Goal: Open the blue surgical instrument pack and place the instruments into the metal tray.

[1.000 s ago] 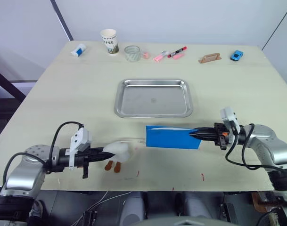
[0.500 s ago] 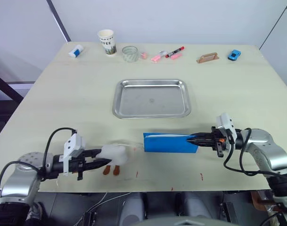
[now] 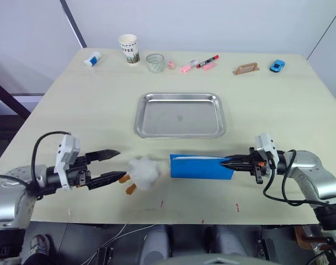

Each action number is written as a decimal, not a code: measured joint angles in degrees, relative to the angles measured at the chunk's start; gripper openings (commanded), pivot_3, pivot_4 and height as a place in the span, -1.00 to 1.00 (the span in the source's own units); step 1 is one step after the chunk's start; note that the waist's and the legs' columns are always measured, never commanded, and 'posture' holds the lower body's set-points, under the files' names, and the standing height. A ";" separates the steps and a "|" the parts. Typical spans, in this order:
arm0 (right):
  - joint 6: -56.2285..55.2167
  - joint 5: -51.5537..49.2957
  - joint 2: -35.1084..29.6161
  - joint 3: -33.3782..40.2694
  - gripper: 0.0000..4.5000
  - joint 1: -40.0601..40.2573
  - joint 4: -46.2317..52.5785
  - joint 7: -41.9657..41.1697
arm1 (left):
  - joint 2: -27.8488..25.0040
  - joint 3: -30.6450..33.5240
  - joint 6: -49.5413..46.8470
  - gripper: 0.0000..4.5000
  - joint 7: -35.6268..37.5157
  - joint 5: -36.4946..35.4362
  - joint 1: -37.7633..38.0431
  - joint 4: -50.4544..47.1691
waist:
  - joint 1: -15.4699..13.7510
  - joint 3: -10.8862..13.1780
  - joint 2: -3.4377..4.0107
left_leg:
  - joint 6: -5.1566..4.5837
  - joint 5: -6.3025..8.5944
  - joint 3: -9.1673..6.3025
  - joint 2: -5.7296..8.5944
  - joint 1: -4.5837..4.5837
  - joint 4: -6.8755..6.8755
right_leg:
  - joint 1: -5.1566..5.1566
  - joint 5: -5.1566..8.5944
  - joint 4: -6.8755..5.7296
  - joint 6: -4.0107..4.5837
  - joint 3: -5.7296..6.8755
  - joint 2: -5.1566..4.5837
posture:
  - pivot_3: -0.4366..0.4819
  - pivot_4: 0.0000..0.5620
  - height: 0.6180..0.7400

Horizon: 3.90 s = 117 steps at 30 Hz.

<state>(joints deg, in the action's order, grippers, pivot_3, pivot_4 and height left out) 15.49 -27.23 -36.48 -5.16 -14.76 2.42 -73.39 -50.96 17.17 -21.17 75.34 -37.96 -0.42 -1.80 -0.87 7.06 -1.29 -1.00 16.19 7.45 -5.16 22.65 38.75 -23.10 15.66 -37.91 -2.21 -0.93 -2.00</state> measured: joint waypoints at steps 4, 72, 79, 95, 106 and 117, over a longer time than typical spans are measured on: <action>-0.03 -0.02 -0.06 -0.09 -1.00 -0.02 0.08 0.02 | 1.55 -3.91 -1.45 0.98 -0.58 -0.19 -4.54 -1.72 | 0.06 -0.01 -0.01 | 0.01 0.00 -0.01 0.00 0.00 0.01 | 0.01 0.00 0.00 0.00 -0.01 0.01 | -0.05 -0.47 1.00; 2.65 -1.23 -1.75 -0.13 -1.00 3.15 6.25 2.08 | 14.06 -21.68 4.28 -0.97 0.66 11.86 -14.64 -1.60 | 0.10 -0.01 -0.02 | 0.01 -0.01 -0.07 0.00 0.05 0.10 | 0.02 0.00 0.01 -0.02 -0.06 0.08 | -0.05 -0.47 1.00; 3.23 -0.97 -3.28 -0.15 -0.13 4.39 7.74 2.24 | 14.03 -21.69 4.46 -1.00 -0.80 11.52 -12.24 -4.47 | 0.00 -0.01 -0.03 | -0.01 0.00 -0.09 0.01 0.05 0.14 | 0.04 -0.01 0.00 -0.02 -0.05 0.07 | -0.05 -0.47 1.00; 15.70 -12.24 -11.41 13.36 0.30 12.87 17.98 5.98 | 14.00 -21.85 3.78 -1.00 -0.63 10.61 -12.39 -4.33 | 0.03 -0.01 -0.04 | -0.05 0.02 -0.17 0.02 0.10 0.18 | 0.06 -0.01 0.01 -0.02 -0.02 0.06 | -0.05 -0.47 1.00; 23.74 -17.63 -9.73 11.19 -0.98 13.03 21.43 10.44 | 13.96 -21.80 0.94 -1.00 -0.60 8.87 -12.40 -4.44 | 0.02 -0.01 -0.04 | -0.20 0.11 -0.23 0.02 0.11 0.18 | 0.07 -0.01 0.02 -0.02 0.00 0.07 | -0.05 -0.47 1.00; 17.53 -5.51 -9.25 -0.38 -0.98 12.17 18.37 9.83 | 15.47 -22.35 0.67 -1.00 -3.11 10.63 -16.07 -1.58 | 0.00 -0.01 -0.04 | -0.20 0.11 -0.27 0.03 0.15 0.25 | 0.07 0.00 0.01 -0.02 0.04 0.09 | -0.05 -0.47 1.00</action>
<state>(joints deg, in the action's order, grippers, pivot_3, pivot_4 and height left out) 33.02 -32.74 -45.73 -5.54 -2.59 20.79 -63.56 -35.49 -5.18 -20.51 72.23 -27.33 -16.48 -3.38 -0.87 7.05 -1.33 -1.20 16.29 7.18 -5.13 22.80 38.99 -23.04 15.66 -37.90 -2.23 -0.90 -1.92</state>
